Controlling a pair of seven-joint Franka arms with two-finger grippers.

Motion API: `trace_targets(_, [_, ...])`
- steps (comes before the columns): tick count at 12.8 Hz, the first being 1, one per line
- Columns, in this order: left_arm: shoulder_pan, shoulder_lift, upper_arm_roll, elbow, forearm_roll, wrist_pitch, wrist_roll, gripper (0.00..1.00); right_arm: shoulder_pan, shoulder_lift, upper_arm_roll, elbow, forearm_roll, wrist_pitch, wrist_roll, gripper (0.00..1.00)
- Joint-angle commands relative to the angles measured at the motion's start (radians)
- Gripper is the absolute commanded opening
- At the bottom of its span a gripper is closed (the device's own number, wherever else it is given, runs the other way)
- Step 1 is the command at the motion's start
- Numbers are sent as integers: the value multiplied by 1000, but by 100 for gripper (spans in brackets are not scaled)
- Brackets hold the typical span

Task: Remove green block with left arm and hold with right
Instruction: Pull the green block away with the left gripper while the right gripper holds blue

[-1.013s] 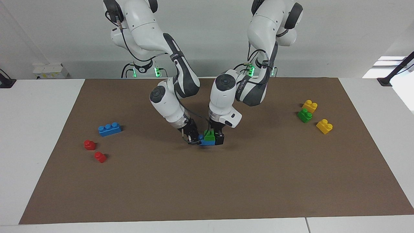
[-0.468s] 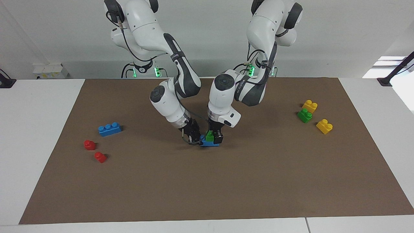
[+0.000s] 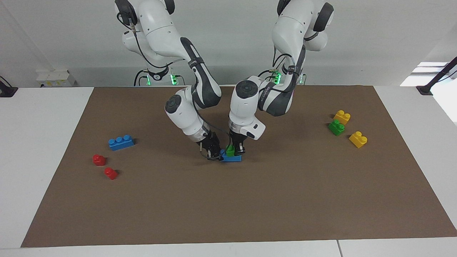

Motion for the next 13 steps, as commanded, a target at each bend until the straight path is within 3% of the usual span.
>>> trace_targets(1, [-10, -69, 11, -25, 9, -54, -21, 0, -18, 9, 2, 3, 27, 34, -19, 0])
trace_targets(7, [39, -173, 9, -26, 9, -189, 57, 0, -20, 9, -2, 5, 25, 34, -32, 0])
trace_targets(13, [197, -205, 8, -78, 5, -239, 384, 0, -47, -4, -3, 23, 13, 16, -39, 0])
